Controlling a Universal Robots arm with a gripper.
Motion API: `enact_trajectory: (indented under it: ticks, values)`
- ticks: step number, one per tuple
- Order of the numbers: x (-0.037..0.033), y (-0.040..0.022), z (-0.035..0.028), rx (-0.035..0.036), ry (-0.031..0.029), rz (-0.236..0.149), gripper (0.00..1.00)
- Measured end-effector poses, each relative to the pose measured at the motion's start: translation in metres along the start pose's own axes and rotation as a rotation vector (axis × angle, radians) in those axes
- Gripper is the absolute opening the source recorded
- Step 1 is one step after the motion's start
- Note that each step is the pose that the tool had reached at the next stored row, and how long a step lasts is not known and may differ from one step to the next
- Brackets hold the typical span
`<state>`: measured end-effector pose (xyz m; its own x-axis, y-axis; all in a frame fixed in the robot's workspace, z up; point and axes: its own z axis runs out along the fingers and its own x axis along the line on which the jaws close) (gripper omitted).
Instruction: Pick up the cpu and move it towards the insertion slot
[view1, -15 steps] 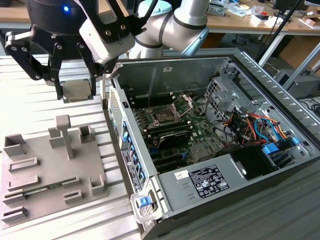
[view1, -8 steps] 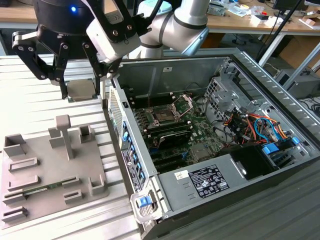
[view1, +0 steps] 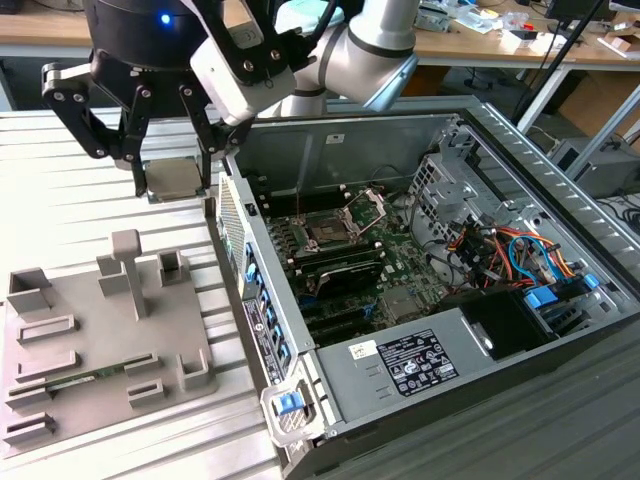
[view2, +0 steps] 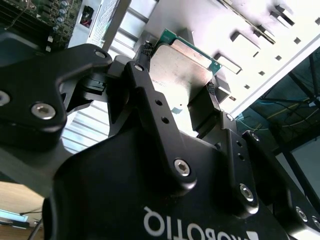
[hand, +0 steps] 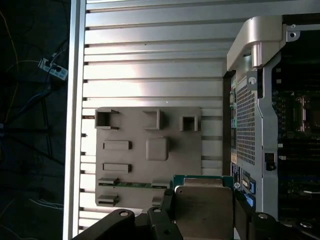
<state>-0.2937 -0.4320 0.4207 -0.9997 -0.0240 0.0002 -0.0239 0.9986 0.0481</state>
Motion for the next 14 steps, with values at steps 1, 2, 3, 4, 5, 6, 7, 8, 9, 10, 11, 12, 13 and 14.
enact_trajectory:
  ticks: [1,2,3,4,5,6,7,8,9,10,11,12,13,14]
  values:
    - [-0.0007,0.0000,0.0000,-0.0001,0.0000,0.000,0.55]
    - [-0.0016,0.0000,0.0000,-0.0001,0.0000,0.000,0.55]
    - [-0.0028,-0.0001,0.0000,0.0000,0.0000,0.000,0.55]
    - [-0.0036,-0.0001,0.0000,-0.0001,-0.0001,0.000,0.55]
    - [-0.0043,-0.0001,0.0000,0.0000,0.0000,0.000,0.55]
    - [-0.0051,-0.0001,0.0000,-0.0001,0.0000,0.000,0.55]
    - [-0.0059,-0.0001,0.0000,0.0000,0.0000,0.000,0.55]
    - [-0.0067,-0.0002,0.0000,0.0000,0.0000,0.000,0.55]
    - [-0.0074,-0.0002,0.0000,0.0000,0.0000,0.000,0.55]
    - [-0.0088,-0.0002,0.0000,0.0000,0.0000,0.000,0.55]
    - [-0.0103,-0.0002,0.0000,0.0000,0.0000,0.000,0.55]
    - [-0.0118,-0.0003,0.0000,0.0000,0.0000,0.000,0.55]
    - [-0.0131,-0.0003,0.0000,0.0000,0.0000,0.000,0.55]
    - [-0.0144,-0.0004,0.0000,0.0000,0.0000,0.000,0.55]
